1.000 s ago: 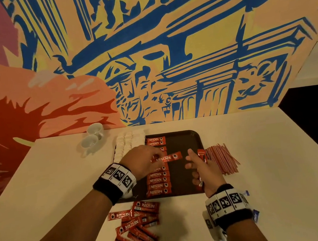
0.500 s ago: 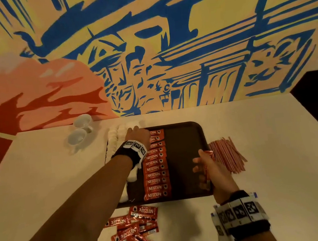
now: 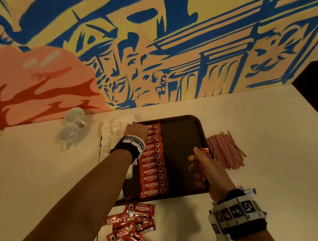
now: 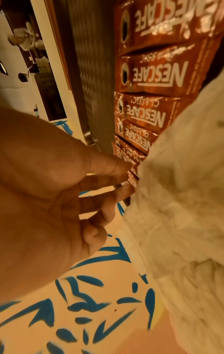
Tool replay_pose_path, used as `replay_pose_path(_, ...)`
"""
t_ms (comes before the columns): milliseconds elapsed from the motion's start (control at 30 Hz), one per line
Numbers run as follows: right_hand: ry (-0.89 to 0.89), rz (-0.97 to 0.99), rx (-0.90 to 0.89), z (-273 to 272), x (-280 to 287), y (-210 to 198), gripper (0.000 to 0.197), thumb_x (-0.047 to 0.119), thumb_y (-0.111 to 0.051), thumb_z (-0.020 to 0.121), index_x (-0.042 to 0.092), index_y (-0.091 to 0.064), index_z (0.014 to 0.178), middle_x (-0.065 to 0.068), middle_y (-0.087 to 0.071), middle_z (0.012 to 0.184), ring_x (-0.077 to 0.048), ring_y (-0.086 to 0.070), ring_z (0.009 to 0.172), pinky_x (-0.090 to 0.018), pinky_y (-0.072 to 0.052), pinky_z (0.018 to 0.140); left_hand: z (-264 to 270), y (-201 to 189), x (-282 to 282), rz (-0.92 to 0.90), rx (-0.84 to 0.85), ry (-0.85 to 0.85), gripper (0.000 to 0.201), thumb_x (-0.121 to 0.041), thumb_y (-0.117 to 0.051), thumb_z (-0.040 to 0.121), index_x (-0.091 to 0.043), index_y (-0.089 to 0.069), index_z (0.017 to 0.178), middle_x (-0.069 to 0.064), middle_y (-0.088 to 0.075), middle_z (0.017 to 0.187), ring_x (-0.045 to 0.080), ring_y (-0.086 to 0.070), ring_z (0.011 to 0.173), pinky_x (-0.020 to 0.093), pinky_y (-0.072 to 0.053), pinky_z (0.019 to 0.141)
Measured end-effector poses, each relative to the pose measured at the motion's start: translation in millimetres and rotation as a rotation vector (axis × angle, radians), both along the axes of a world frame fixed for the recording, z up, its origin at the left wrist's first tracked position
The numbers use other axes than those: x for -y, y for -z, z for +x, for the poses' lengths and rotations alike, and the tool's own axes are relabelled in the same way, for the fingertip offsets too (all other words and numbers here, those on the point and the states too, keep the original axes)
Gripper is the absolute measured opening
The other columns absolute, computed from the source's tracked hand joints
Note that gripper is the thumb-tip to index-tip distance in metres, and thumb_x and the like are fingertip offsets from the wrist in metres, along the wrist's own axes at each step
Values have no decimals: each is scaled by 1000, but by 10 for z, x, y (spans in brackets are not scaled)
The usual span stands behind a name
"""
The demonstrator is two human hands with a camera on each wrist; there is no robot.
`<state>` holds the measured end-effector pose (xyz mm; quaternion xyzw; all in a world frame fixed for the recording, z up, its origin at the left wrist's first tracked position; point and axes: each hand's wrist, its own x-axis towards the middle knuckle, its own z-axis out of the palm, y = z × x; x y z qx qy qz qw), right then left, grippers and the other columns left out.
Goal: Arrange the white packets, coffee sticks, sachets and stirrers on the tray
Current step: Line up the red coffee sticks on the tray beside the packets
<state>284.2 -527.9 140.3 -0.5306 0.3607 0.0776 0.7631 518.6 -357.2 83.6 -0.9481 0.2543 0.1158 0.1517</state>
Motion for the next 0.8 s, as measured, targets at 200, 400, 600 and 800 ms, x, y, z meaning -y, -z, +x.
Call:
replay_pose_path(200, 3, -4, 10, -62, 38, 7, 51, 53, -61, 95, 6, -69, 114, -5, -62, 84, -10, -47, 57, -23, -34, 47, 22, 28, 44, -4, -7, 1, 23, -15, -57, 92, -18, -68, 112, 8, -68, 113, 30, -57, 111, 42, -45, 95)
replay_pose_path(400, 0, 5, 20, -45, 55, 30, 53, 54, -61, 94, 6, -69, 115, -5, -62, 83, -10, -48, 57, -24, -35, 47, 21, 28, 81, -25, -2, -5, 22, -15, -57, 93, -17, -67, 112, 9, -68, 113, 31, -58, 111, 42, -46, 94)
replay_pose_path(600, 0, 44, 2, -16, 38, 50, 49, 52, -53, 100, 8, -70, 111, -7, -64, 84, -12, -50, 60, -26, -37, 51, 9, -26, 69, -101, -29, -36, 27, -15, -60, 91, -19, -68, 117, 7, -68, 117, 29, -58, 112, 41, -47, 97)
replay_pose_path(800, -10, 141, 40, -45, -16, -27, 41, 32, -39, 104, 5, -68, 112, -8, -64, 81, -13, -55, 61, -29, -43, 57, -79, -408, -102, -370, -6, -166, 29, -29, -63, 92, -27, -68, 120, 2, -68, 122, 26, -57, 117, 39, -48, 100)
